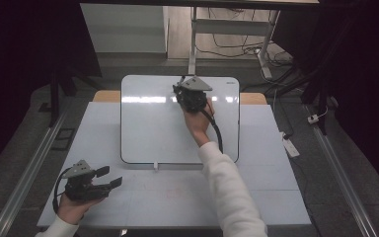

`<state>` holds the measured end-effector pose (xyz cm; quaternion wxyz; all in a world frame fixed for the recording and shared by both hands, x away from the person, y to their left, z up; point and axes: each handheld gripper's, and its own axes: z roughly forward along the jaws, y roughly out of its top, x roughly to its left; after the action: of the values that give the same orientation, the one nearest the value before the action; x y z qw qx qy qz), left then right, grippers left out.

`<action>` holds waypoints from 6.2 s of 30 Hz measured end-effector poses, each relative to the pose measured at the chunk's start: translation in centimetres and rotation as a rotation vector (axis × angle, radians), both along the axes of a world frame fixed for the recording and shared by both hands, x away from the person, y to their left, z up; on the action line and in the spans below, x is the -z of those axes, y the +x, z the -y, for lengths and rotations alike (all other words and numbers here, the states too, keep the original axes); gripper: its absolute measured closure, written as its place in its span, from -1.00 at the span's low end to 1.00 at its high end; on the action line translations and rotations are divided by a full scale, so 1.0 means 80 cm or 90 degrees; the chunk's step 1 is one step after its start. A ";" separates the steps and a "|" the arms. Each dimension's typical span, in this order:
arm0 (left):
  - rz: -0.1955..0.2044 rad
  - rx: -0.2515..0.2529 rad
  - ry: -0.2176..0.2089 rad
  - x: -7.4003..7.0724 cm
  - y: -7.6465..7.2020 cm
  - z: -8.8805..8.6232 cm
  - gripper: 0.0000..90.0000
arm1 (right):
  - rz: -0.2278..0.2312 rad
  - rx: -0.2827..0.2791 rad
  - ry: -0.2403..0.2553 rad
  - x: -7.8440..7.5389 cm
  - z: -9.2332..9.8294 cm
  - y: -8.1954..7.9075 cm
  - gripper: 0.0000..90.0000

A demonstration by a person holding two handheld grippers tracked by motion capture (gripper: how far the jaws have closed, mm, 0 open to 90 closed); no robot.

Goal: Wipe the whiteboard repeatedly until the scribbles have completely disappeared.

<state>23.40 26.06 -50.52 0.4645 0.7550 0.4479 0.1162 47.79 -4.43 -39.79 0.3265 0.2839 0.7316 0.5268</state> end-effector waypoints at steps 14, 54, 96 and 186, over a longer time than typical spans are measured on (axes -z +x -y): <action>0.000 0.001 0.002 0.000 0.000 0.002 -0.36 | 0.015 -0.033 -0.028 0.008 -0.014 -0.006 0.72; -0.001 -0.001 0.003 0.000 -0.001 0.000 -0.36 | -0.001 0.015 0.023 0.008 0.032 -0.006 0.72; -0.004 -0.005 0.001 0.002 0.002 -0.003 -0.36 | 0.002 -0.039 -0.006 0.002 0.025 0.003 0.72; -0.003 -0.004 0.002 0.000 0.002 -0.001 -0.36 | 0.043 0.035 -0.027 0.022 0.073 -0.023 0.72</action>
<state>23.52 26.17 -50.52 0.4620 0.7545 0.4512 0.1170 45.94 -10.31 -41.52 0.3715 0.2789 0.7230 0.5113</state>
